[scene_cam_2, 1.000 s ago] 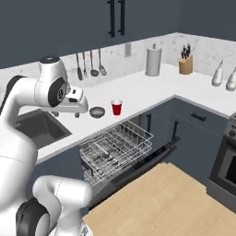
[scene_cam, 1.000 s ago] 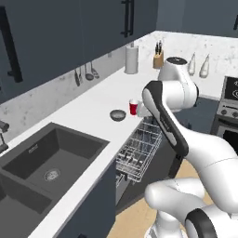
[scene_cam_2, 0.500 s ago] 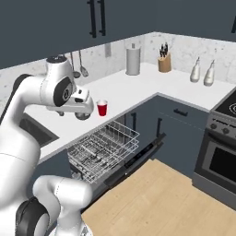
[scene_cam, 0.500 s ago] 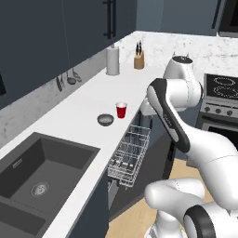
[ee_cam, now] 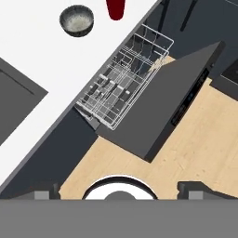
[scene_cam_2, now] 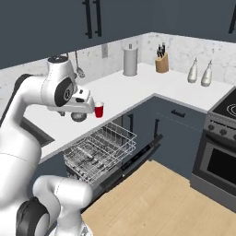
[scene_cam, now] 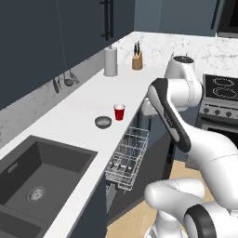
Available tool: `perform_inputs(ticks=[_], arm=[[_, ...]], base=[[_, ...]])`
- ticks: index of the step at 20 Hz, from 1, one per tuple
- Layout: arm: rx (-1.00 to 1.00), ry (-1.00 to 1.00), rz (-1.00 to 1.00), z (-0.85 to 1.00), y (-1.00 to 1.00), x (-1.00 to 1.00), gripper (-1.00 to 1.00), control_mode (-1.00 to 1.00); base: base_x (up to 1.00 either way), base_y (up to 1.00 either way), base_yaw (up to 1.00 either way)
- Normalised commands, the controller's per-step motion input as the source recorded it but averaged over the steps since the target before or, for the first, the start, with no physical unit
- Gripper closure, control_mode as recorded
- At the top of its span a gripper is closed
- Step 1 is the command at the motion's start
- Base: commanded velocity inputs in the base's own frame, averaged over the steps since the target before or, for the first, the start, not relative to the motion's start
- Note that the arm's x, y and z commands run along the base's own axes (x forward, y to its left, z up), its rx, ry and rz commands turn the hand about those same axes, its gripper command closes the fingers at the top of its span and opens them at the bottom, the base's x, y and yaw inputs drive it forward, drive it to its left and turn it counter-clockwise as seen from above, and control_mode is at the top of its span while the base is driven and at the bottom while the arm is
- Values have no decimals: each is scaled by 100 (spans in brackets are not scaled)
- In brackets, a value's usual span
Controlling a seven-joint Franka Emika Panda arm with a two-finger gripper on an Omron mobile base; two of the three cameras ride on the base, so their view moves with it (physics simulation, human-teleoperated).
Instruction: Pick up the cup and bowl from the counter, place them in the dishwasher, and close the dishwasher door.
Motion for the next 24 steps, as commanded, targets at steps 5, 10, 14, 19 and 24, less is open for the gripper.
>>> perform_inputs(ticks=[5, 10, 14, 19, 24], arm=[[1, 0, 0, -3, 0, 1, -100, -100], [8, 0, -12, -59, 1, 79, -100, -100], [21, 12, -14, -16, 0, 100, -100, -100], [11, 10, -12, -10, -7, 88, -100, -100], [9, 6, -19, -5, 0, 99, -100, -100]], base=[[0, 0, 0], [0, 0, 0], [0, 0, 0], [0, 0, 0], [0, 0, 0]])
